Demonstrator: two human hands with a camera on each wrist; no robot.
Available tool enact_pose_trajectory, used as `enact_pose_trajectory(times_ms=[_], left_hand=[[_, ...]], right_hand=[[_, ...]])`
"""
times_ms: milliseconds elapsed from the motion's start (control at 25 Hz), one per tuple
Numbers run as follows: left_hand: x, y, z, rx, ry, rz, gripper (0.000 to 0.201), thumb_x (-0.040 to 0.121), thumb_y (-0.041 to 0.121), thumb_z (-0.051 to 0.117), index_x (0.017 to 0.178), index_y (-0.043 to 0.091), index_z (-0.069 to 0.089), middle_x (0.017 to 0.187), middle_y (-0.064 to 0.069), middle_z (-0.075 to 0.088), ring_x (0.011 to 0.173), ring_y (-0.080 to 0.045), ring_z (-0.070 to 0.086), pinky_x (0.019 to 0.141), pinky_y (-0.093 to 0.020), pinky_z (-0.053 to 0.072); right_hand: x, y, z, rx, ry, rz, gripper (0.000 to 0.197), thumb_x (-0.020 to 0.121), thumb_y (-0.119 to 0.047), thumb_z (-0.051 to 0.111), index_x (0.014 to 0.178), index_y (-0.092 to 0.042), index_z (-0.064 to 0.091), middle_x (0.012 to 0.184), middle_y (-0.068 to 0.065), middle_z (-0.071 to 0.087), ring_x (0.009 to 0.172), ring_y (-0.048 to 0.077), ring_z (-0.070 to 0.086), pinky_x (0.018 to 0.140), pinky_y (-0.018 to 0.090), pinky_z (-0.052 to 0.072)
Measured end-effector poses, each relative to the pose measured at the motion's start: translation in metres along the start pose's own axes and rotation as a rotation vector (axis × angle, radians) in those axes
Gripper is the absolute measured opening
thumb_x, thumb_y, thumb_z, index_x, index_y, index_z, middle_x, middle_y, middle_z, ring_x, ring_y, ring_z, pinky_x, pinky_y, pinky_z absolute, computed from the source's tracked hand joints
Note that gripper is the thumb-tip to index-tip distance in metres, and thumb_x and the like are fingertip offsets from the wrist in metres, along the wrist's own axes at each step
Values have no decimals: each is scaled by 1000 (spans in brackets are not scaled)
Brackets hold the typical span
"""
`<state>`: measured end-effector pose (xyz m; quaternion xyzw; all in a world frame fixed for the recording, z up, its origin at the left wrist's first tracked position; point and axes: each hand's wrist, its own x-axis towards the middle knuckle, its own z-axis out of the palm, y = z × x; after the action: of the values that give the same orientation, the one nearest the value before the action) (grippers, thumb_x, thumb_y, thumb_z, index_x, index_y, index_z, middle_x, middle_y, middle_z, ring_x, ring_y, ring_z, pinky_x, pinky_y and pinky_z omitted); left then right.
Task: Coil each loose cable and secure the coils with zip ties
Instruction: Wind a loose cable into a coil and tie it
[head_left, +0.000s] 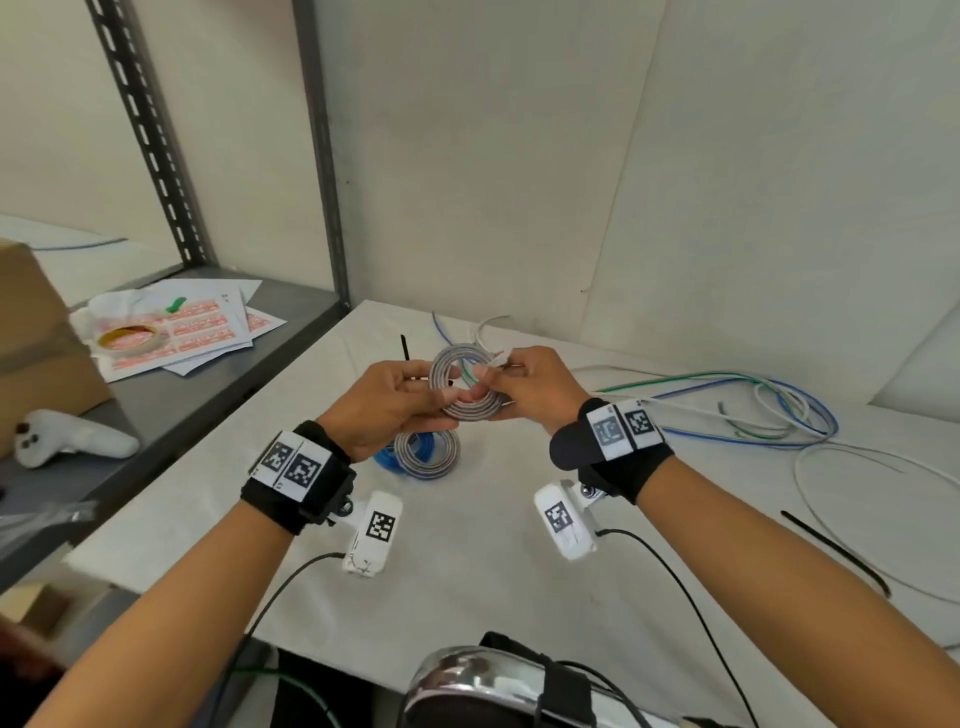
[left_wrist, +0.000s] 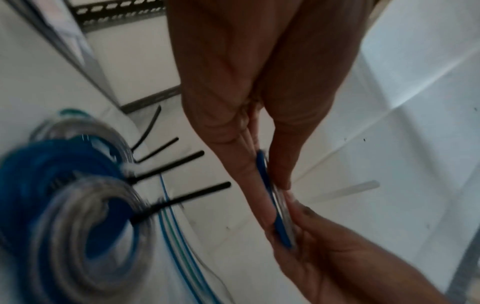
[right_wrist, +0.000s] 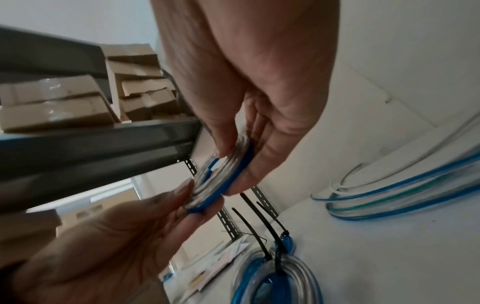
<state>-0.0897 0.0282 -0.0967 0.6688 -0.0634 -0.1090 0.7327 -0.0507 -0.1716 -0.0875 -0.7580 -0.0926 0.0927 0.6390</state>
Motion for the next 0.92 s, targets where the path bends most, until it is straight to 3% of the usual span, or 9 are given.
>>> enact_pose_trajectory(times_ms=[80,200,280,440,520,600,760,920], left_hand=[[-2,-5,-17,154,27,-38,24,94,10,65,116,1,66,104,-22,75,94,-29,75,74,-32,63],[-4,-15,-56,308,92,-143,24,92,8,68,114,-1,65,101,-27,73,82,-28,74,68,-36,64],[-5,-20,-82,397,79,-241,25,91,9,70,113,-1,64,97,-23,75,79,-25,74,71,-36,64],[1,-28,-116,516,143,-336,25,88,11,74,110,2,70,98,-20,76,78,-21,72,76,-38,64],[6,-30,-124,603,183,-351,20,86,13,77,105,6,74,100,-20,75,82,-21,71,79,-39,63],[11,-32,-130,715,221,-367,19,84,13,80,102,8,75,99,-17,75,85,-22,71,73,-34,63],[17,-35,-137,828,238,-405,20,85,7,79,104,7,73,97,-17,75,87,-29,75,68,-32,63],[22,-28,-135,933,305,-294,17,94,3,64,106,13,69,94,-7,73,82,-19,70,67,-31,60]], right_hand=[[3,8,14,-38,-69,41,30,94,-10,68,104,17,62,79,17,72,65,18,72,66,37,64],[3,21,40,-149,-248,138,14,94,-11,69,85,0,67,74,10,71,69,22,71,74,41,64],[6,26,61,-197,-247,160,12,92,-9,72,83,-8,64,81,15,71,76,32,72,82,50,61],[28,27,102,-534,-181,30,20,84,-12,80,79,-13,60,85,17,74,77,35,75,76,49,62],[37,26,118,-717,-214,-9,23,79,-17,84,86,-4,66,88,20,75,81,35,74,78,50,61],[43,27,130,-830,-217,-21,34,78,-21,84,98,1,67,97,20,73,86,34,72,80,48,60],[45,27,142,-909,-175,-24,43,81,-25,83,112,-2,63,109,15,70,96,31,70,82,40,59],[48,24,137,-888,-183,-14,44,81,-21,83,117,-3,65,112,14,70,104,29,67,90,37,56]])
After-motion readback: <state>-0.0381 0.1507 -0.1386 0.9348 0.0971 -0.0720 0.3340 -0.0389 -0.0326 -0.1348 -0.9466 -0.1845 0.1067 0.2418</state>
